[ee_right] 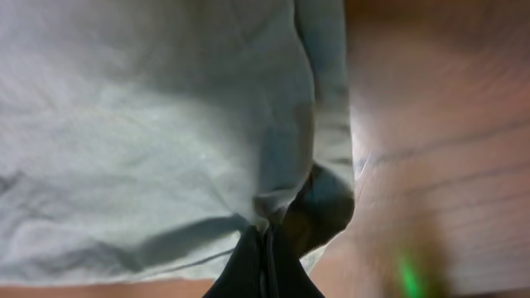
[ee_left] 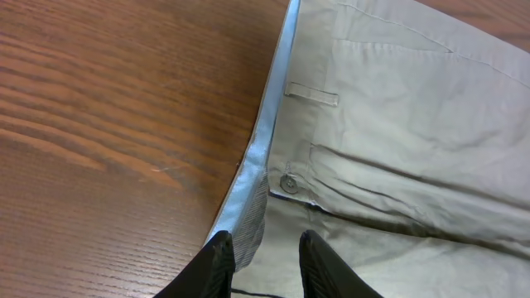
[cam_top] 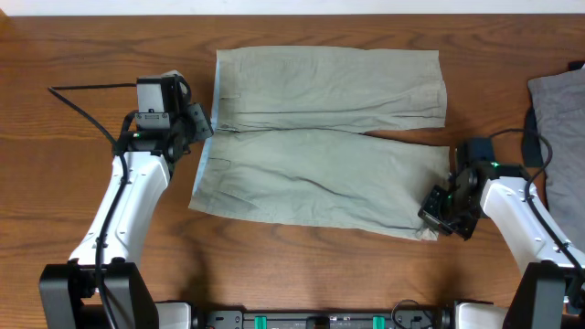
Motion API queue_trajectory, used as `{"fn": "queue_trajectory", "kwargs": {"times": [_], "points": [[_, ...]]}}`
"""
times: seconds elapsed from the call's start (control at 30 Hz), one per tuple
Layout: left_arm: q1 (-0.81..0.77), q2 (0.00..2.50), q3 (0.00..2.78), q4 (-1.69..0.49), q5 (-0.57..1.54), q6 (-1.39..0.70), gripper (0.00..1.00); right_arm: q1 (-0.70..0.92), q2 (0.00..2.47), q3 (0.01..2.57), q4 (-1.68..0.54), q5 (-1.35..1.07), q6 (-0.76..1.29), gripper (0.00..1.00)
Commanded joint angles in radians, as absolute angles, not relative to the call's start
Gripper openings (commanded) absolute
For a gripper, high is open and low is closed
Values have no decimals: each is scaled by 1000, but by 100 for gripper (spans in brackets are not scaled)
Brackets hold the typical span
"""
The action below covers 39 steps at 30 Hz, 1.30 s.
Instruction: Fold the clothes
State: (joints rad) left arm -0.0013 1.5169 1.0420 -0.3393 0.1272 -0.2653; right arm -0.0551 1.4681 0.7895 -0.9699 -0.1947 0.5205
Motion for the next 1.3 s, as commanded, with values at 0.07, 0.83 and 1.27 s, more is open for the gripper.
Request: {"fn": "queue_trajectory", "kwargs": {"times": [0.07, 0.83, 1.27], "points": [[1, 1516, 1040, -339, 122, -267, 29, -62, 1454, 801, -1042, -298, 473, 1], [1, 1516, 1040, -337, 122, -267, 29, -59, 1435, 543, -1005, -311, 505, 1], [1, 1516, 1040, -336, 122, -267, 29, -59, 1435, 865, -1185, -236, 440, 44]]}}
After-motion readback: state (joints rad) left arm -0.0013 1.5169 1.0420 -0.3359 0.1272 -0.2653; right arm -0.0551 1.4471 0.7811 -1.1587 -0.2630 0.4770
